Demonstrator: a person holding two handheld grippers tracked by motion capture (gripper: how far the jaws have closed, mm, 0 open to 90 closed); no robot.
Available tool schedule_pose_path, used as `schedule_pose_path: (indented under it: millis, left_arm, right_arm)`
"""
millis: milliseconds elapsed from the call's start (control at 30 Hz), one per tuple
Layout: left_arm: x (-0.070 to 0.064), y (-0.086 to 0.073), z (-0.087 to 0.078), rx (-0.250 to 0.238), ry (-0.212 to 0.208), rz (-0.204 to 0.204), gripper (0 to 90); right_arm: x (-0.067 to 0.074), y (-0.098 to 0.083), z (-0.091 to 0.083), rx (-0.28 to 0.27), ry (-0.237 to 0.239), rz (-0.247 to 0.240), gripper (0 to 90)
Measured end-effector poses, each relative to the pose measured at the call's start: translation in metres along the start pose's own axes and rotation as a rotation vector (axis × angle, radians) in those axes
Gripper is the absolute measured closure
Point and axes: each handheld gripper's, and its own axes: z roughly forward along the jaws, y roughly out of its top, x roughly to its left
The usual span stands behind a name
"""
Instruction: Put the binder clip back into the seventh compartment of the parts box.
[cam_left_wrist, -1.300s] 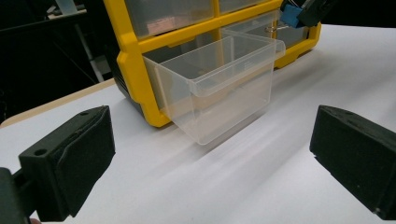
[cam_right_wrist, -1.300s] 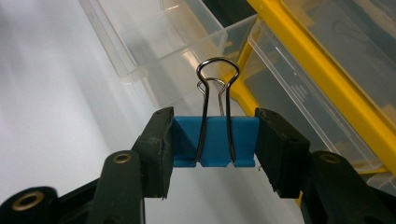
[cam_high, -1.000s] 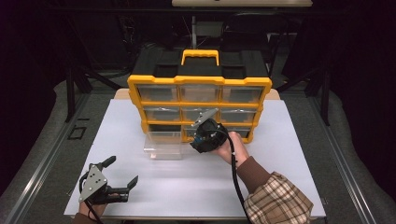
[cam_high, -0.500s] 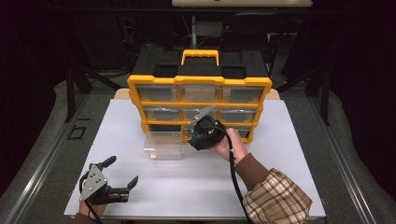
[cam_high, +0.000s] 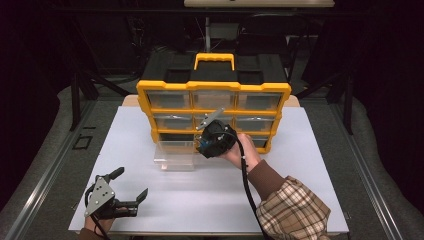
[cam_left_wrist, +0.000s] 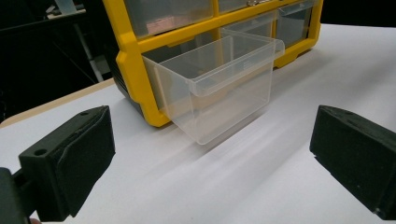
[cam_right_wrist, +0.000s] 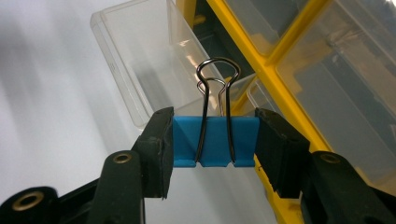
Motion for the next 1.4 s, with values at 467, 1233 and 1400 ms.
schedule_pose_path:
  millis: [467, 1233, 1400]
  left_arm:
    - [0.0, 0.0, 0.0, 0.0, -0.001, 0.001, 0.0]
    - [0.0, 0.0, 0.001, 0.002, 0.0, 0.003, 0.0]
    - [0.0, 0.0, 0.001, 0.0, -0.003, 0.004, 0.0]
  right_arm:
    - [0.005, 0.014, 0.005, -0.005, 0.015, -0.017, 49.5]
    - [0.018, 0.036, 0.021, -0.008, 0.049, -0.049, 49.5]
    - [0.024, 0.043, 0.027, -0.005, 0.056, -0.063, 49.5]
